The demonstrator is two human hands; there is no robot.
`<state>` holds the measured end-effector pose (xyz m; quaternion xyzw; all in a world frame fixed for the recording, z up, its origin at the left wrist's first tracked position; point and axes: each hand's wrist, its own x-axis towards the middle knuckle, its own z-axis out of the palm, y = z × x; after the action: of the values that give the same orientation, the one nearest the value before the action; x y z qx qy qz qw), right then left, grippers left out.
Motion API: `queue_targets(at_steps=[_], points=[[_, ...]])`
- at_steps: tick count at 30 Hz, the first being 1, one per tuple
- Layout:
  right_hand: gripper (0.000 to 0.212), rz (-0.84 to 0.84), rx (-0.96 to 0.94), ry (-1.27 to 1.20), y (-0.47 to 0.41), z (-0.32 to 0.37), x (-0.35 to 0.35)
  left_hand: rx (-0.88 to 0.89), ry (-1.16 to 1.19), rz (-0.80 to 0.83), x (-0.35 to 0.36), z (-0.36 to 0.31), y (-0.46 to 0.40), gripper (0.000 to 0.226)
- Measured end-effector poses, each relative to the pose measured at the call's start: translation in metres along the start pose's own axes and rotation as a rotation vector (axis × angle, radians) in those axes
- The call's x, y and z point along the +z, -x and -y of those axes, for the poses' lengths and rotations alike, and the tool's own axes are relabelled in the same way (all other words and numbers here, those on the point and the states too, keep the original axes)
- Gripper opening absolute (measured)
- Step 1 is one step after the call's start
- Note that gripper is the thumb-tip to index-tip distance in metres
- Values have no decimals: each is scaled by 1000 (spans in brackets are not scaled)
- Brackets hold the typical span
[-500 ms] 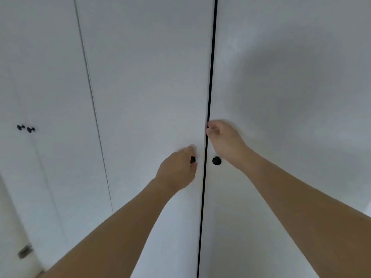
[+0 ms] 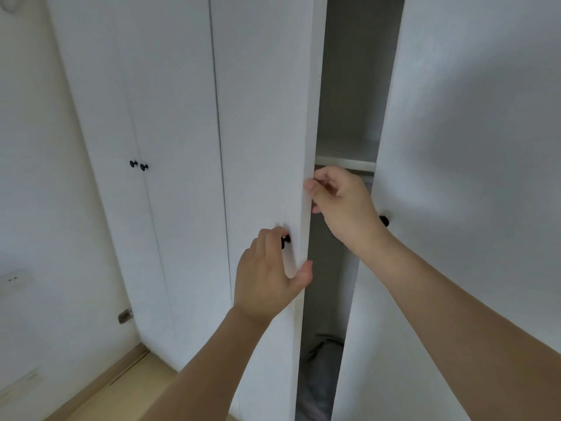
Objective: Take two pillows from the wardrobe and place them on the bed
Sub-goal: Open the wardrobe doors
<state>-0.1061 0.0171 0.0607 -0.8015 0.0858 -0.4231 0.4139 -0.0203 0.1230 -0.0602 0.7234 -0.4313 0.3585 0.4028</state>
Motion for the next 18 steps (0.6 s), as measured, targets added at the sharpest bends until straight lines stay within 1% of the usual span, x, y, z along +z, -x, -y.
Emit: queue_targets(at_steps=[2,5,7,9,13,16,18], points=[[7,2,-67,-8,6,6,13,37,-24,-72,-8,6,13,61],[9,-3,-168,-11,13,13,34,26,-109,-246,-19,17,32,64],[12,-33,-239,-2,18,16,46,92,-175,-311,-26,25,42,63],[16,-34,-289,16,21,18,58,155,-243,-284,-36,31,50,61],[36,-46,-395,85,24,20,78,165,-321,-227,-49,38,61,53],[52,-69,-541,192,21,21,92,137,-341,-204,-60,45,65,54],[58,-100,-687,277,14,25,101,121,-350,-187,-69,52,68,55]])
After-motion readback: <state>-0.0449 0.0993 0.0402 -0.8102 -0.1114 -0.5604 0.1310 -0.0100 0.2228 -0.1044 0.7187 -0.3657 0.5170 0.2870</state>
